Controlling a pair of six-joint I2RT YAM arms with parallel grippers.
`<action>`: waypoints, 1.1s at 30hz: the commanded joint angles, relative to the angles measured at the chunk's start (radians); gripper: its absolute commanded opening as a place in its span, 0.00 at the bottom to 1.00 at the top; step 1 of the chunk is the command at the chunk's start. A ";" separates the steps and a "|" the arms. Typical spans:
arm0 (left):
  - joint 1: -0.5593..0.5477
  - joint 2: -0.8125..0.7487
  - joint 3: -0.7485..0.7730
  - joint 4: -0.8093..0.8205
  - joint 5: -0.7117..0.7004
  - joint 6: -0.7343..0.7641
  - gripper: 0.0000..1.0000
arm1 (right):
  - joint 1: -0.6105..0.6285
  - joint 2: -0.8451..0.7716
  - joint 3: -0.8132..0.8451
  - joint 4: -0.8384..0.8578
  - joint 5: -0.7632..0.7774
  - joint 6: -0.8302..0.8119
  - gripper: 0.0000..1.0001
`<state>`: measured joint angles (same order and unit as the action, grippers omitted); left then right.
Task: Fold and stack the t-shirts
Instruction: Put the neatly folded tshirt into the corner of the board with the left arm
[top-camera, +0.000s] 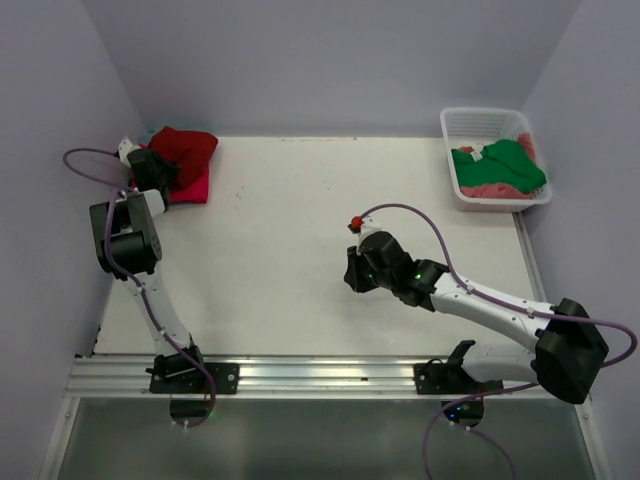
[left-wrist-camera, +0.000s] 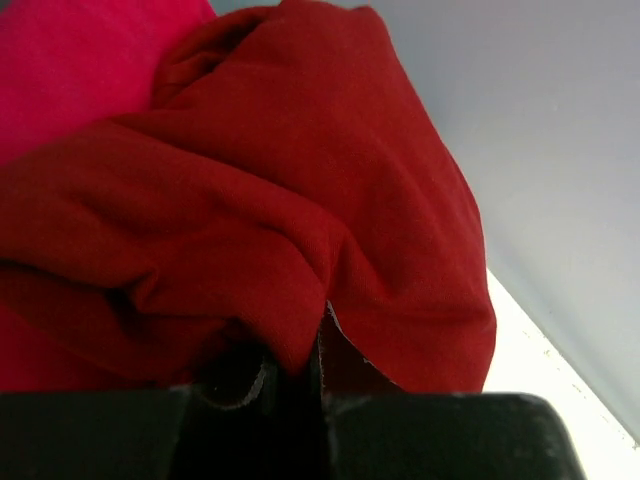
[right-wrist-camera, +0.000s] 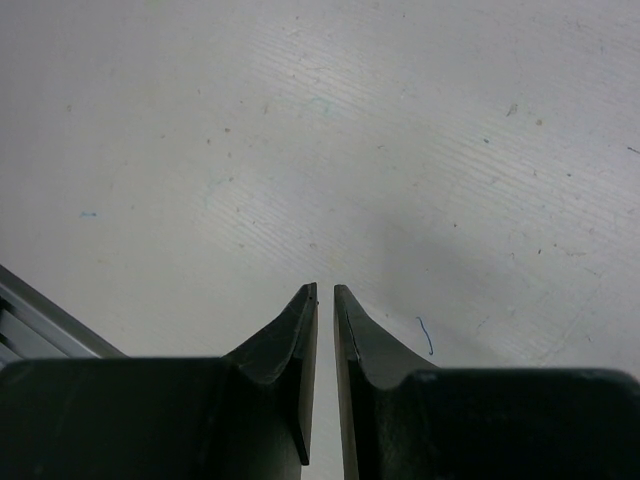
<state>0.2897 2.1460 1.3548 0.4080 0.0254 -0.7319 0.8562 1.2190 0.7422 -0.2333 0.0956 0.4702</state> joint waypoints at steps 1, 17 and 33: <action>0.034 -0.024 -0.032 0.049 -0.053 -0.044 0.00 | -0.003 -0.015 0.025 -0.011 0.018 -0.013 0.16; 0.068 -0.218 0.055 0.011 -0.050 -0.136 0.00 | -0.002 0.001 0.011 0.018 0.004 -0.022 0.15; 0.103 0.028 -0.005 -0.005 0.151 -0.264 0.00 | -0.003 -0.042 -0.032 0.015 0.023 -0.015 0.15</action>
<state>0.3809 2.1529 1.3903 0.3668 0.1051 -0.9253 0.8562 1.2045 0.7166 -0.2310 0.0959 0.4629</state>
